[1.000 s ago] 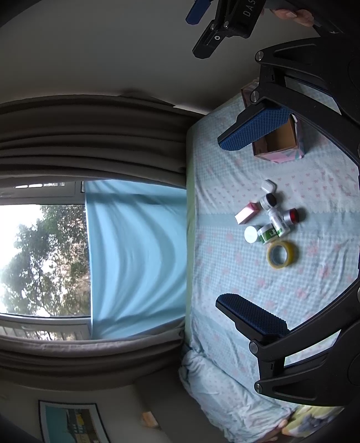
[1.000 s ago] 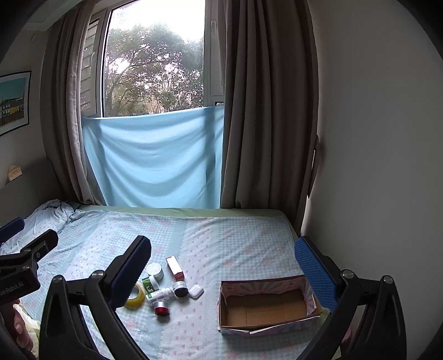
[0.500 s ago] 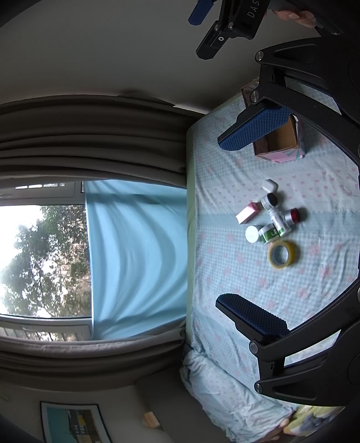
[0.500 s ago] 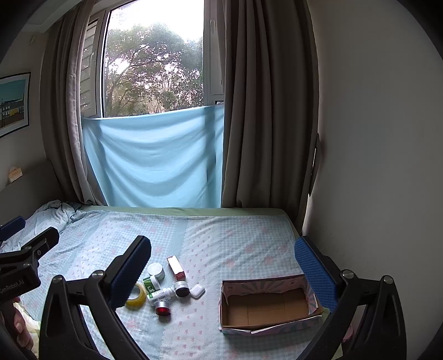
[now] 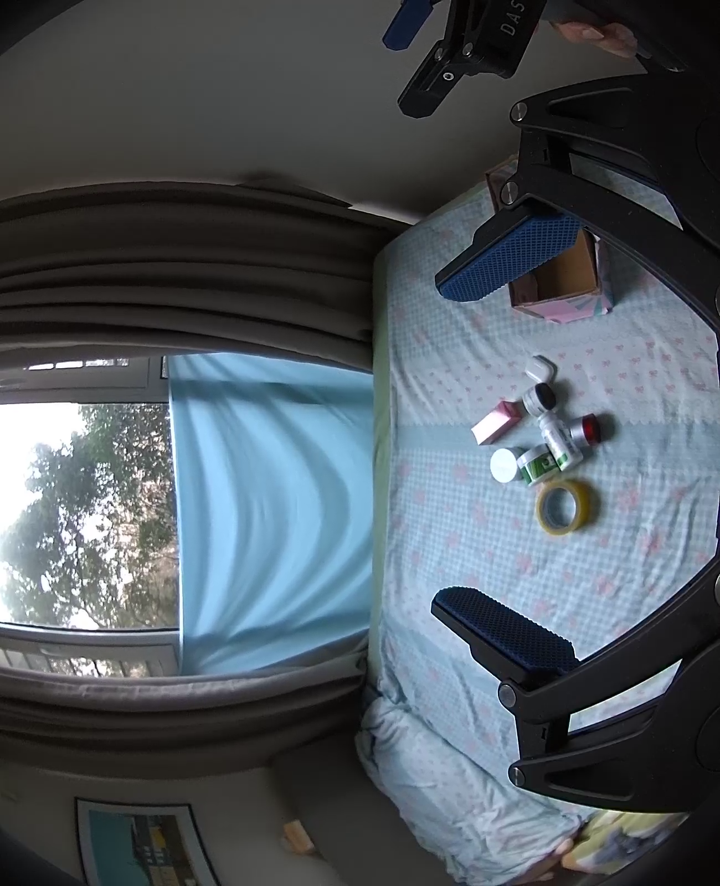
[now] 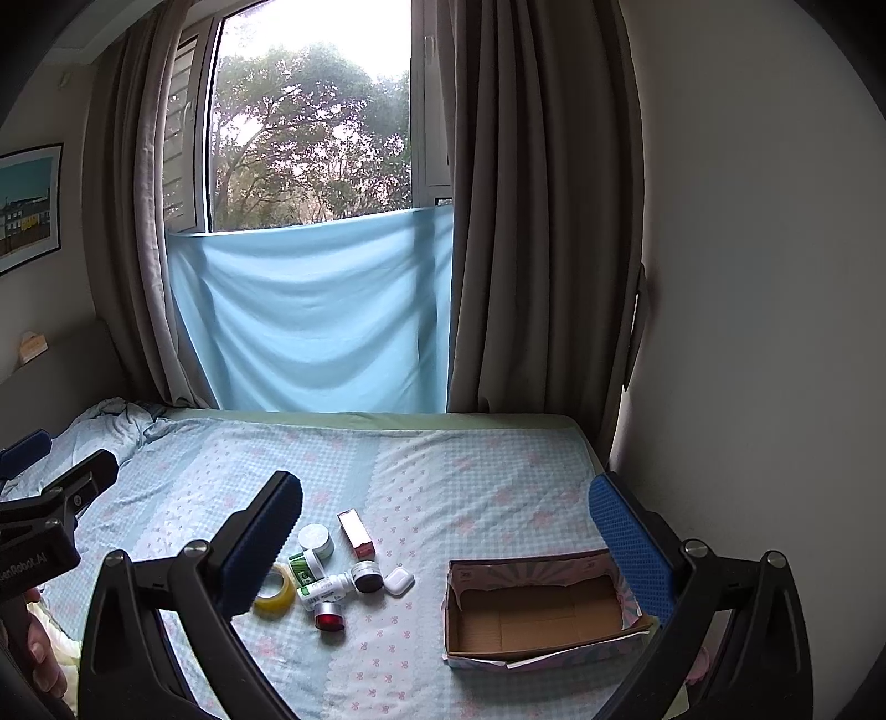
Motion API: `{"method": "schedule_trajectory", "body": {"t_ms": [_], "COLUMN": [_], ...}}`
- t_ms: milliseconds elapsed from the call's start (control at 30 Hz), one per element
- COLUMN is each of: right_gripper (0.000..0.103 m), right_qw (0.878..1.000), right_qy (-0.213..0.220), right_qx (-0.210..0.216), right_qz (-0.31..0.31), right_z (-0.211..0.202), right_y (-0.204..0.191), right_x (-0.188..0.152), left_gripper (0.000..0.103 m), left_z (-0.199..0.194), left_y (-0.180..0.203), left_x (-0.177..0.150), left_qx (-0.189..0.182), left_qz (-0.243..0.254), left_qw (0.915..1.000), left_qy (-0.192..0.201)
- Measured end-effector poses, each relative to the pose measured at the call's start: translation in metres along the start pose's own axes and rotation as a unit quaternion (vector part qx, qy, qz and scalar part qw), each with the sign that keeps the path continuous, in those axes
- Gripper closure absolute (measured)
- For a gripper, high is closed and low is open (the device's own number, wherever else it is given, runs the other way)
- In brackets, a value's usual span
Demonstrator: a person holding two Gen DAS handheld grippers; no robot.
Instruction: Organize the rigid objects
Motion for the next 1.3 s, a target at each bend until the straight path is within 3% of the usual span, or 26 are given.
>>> {"method": "schedule_trajectory", "body": {"t_ms": [900, 1167, 1300], "right_gripper": [0.0, 0.0, 0.0], "right_qw": [1.0, 0.999, 0.996], "right_qy": [-0.004, -0.037, -0.081], "right_qx": [0.011, 0.019, 0.024], "right_qz": [-0.006, -0.006, 0.004], "right_z": [0.007, 0.033, 0.061], "right_y": [0.0, 0.005, -0.007], "right_x": [-0.001, -0.014, -0.028], "left_gripper": [0.001, 0.001, 0.001], "left_z": [0.001, 0.033, 0.065], "left_y": [-0.012, -0.033, -0.058], "left_x": [-0.005, -0.037, -0.063], "left_qx": [-0.003, 0.023, 0.004], "left_qz": [-0.023, -0.018, -0.021], "left_qw": [0.9997, 0.9972, 0.9939], "left_qy": [-0.006, -0.069, -0.108]}}
Point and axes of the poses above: each gripper's, at about its wrist camera, not at the fingertips, and z roughly the way its jaws point, y to its right, x to its top, the point moved 1 cm from there along z, roughly the way its jaws point, and after that the axes turned 4 degrees about z, right-handed, at the moved point
